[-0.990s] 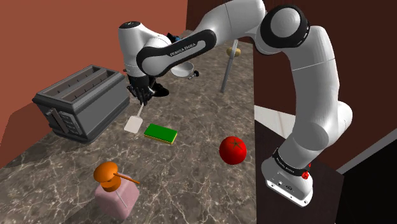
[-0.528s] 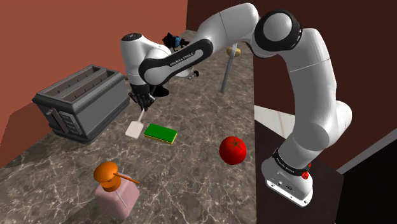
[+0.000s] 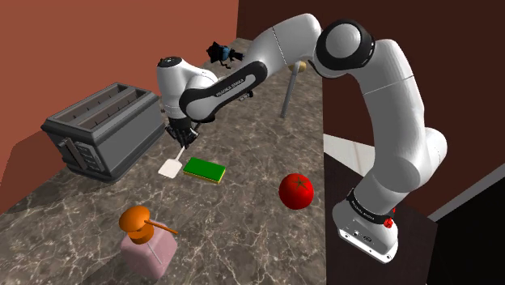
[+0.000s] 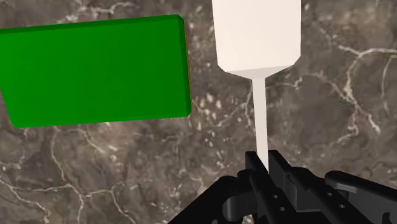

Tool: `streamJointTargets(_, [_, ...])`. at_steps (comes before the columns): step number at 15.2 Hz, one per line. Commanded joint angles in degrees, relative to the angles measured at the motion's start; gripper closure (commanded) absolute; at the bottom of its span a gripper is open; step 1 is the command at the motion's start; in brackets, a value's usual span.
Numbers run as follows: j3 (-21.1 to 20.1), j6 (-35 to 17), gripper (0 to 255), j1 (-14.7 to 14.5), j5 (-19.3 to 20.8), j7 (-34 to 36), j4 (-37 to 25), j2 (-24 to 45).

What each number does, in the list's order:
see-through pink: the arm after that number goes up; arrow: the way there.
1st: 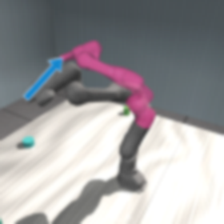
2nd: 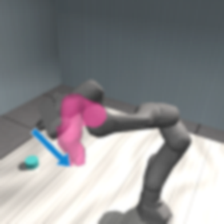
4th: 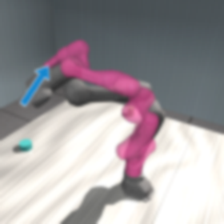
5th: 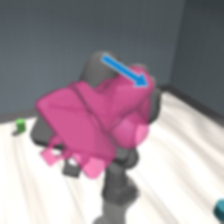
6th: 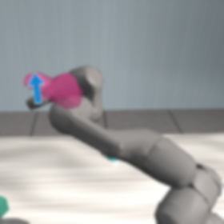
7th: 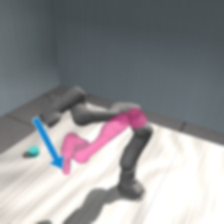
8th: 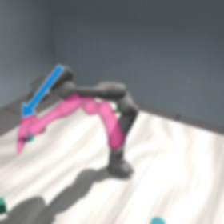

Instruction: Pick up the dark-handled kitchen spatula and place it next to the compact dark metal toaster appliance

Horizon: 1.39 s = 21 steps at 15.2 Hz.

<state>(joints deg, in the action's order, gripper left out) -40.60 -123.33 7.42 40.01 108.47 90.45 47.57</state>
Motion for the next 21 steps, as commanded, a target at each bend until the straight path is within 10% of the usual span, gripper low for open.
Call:
streamJointTargets(1, [0.2,-0.2,255,-0.1,0.2,0.1,-0.1,0.3])
streamJointTargets(7, [0.2,-0.2,255,-0.1,0.2,0.1,-0.1,0.3])
streamJointTargets(8, [0.2,-0.2,0,-0.1,0.2,0.1,-0.1,0.3])
streamJointTargets(21, [-2.4,3.9,0,1.1,-2.6,-1.3,-0.4,-3.9])
